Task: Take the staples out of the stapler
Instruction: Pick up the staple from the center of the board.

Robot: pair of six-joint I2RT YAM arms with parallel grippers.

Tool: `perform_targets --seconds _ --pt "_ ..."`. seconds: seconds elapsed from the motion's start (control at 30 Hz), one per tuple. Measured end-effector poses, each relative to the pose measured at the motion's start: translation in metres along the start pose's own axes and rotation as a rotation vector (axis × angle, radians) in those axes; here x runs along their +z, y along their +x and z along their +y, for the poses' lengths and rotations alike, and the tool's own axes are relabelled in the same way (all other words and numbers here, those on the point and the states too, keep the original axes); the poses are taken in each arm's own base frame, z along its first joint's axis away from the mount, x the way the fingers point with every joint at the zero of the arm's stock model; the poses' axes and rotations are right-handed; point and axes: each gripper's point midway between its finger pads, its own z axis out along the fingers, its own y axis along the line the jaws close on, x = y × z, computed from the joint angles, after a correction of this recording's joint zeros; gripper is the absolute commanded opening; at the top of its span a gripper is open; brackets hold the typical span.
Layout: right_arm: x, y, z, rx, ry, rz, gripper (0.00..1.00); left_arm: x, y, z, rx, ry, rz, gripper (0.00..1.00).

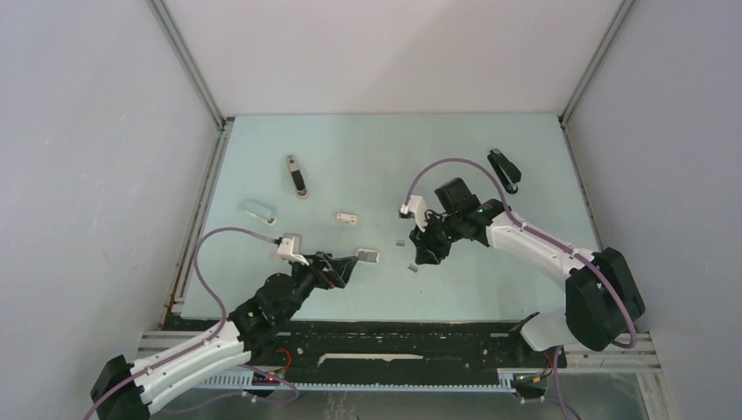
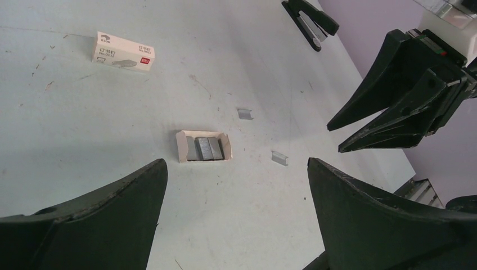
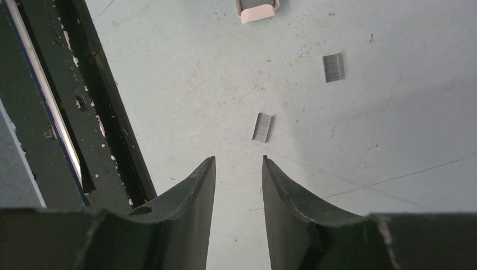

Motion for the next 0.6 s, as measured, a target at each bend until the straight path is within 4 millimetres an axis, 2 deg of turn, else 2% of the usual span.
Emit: perform_targets --seconds 0.5,0.6 --pt "0.019 0.022 -0.007 0.042 0.063 0.123 0.39 -0.002 -0.003 -0.003 -0.062 0.022 -0.024 1.00" --pt "0.026 0.028 -0.008 0.057 0.074 0.154 0.34 -0.002 -0.005 -0.005 -0.075 0.028 -0.030 1.00"
